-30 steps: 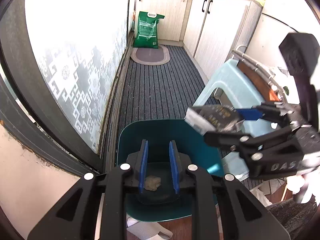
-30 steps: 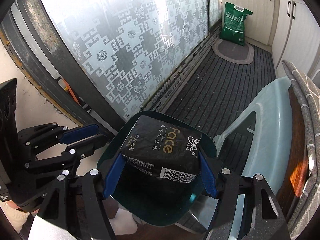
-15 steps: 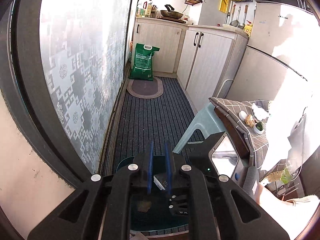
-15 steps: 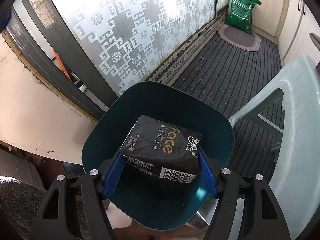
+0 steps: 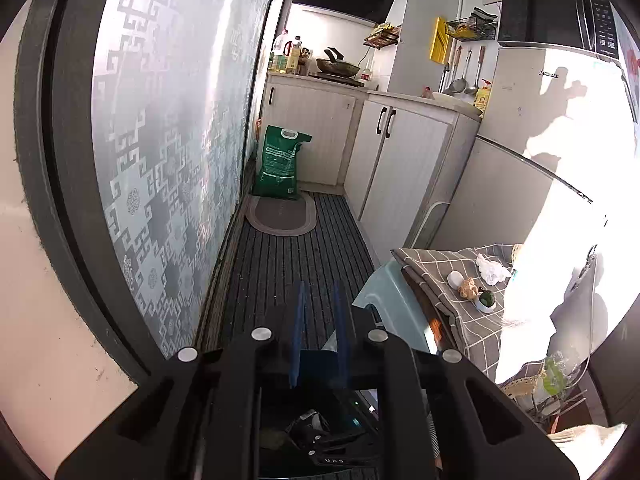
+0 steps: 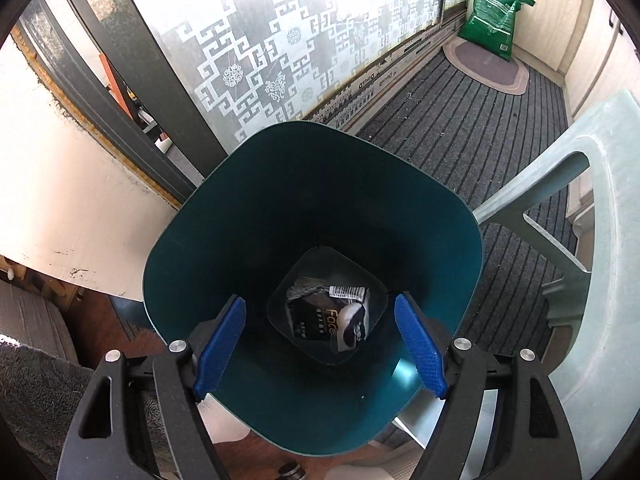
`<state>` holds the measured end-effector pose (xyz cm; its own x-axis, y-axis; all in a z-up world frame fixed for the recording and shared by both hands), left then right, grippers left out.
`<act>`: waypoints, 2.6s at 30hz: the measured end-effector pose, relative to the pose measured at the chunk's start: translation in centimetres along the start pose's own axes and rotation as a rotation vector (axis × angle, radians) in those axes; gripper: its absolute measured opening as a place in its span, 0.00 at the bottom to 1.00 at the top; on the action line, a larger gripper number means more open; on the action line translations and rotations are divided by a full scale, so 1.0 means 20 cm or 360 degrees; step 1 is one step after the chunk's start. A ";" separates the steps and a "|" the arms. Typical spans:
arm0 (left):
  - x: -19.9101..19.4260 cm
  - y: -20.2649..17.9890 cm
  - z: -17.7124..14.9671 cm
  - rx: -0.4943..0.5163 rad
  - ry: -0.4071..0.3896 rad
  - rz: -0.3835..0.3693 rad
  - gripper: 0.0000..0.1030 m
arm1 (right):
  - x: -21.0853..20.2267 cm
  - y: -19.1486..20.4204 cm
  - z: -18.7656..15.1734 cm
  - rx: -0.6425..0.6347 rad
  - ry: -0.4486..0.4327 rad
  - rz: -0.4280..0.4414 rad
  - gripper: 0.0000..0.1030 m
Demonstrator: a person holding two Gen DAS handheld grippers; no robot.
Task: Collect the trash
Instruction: 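Open the left tool then the right tool, dropping both items into the bin, then move the right tool back to the table toward the wet-wipe pack, then grasp the blue-white wet-wipe pack with the right tool while the left tool grasps the green scrap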
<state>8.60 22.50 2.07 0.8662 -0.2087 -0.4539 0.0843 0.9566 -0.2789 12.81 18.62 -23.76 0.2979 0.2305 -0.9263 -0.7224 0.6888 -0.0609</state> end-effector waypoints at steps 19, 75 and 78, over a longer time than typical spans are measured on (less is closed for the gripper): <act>-0.05 -0.15 0.13 0.0064 -0.0136 0.0005 0.27 | -0.63 -0.07 0.20 -0.0035 -0.0509 -0.0031 0.47; 1.21 -1.14 -0.33 0.0151 0.0340 -0.0243 0.26 | -1.06 -1.73 -0.68 0.0518 -0.0655 -0.0595 0.47; 1.22 -1.13 -0.33 0.0156 0.0337 -0.0215 0.27 | -1.06 -1.73 -0.69 0.0505 -0.0661 -0.0591 0.47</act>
<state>24.60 -5.64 -8.30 0.7223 -0.3638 -0.5881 0.2484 0.9302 -0.2702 22.96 -19.62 -7.21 0.7558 0.1409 -0.6395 -0.3238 0.9293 -0.1778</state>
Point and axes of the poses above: each gripper's, at about its wrist camera, not at the fingertips, and x roughly the way its jaws point, y to its left, z to its top, the point moved 9 cm from there along x, roughly the way its jaws point, and after that the axes turned 11 degrees about -z, right-handed, at the moved point
